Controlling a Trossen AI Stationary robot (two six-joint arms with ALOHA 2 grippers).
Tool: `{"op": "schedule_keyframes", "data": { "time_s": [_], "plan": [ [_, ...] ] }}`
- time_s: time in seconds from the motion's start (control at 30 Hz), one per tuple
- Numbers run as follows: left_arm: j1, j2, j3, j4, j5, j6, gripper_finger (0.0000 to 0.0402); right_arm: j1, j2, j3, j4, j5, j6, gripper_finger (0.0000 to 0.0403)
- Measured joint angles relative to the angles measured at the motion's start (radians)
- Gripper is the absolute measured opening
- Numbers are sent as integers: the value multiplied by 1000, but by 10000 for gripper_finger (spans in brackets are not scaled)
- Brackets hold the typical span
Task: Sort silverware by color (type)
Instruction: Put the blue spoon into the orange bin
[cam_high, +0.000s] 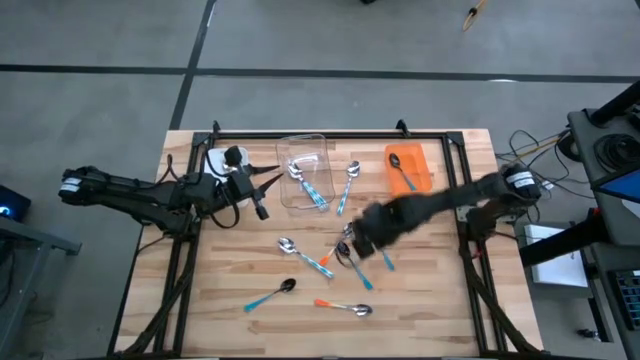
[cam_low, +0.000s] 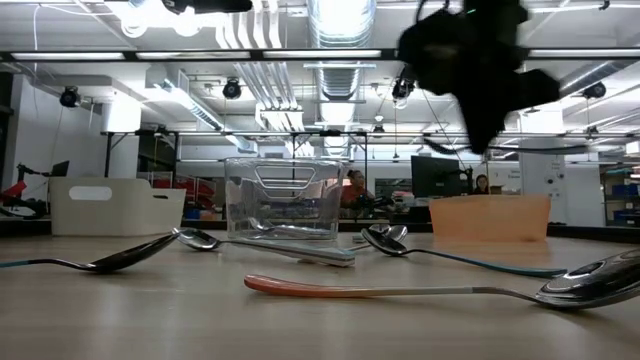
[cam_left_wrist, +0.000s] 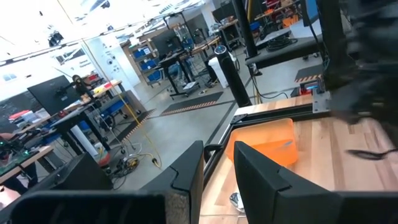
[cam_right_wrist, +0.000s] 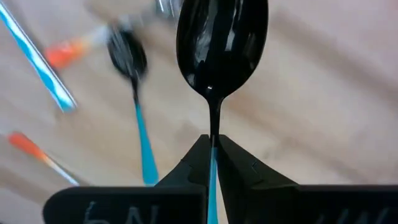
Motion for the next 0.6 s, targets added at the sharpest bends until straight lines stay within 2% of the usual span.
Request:
{"op": "schedule_keyframes", "data": {
  "time_s": [0.27, 0.37, 0.43, 0.6],
  "plan": [
    [0, 21, 0, 16, 0, 3, 71, -331, -1, 86, -30, -59, -394, 9],
    [7, 28, 0, 21, -1, 29, 71, -465, -1, 114, -84, -111, -506, 9],
    [18, 28, 0, 30, -3, 31, 71, -551, -2, 130, -136, -103, -579, 9],
    [39, 26, 3, 31, -104, 24, 71, -769, -2, 137, -209, -101, -737, 9]
  ]
}}
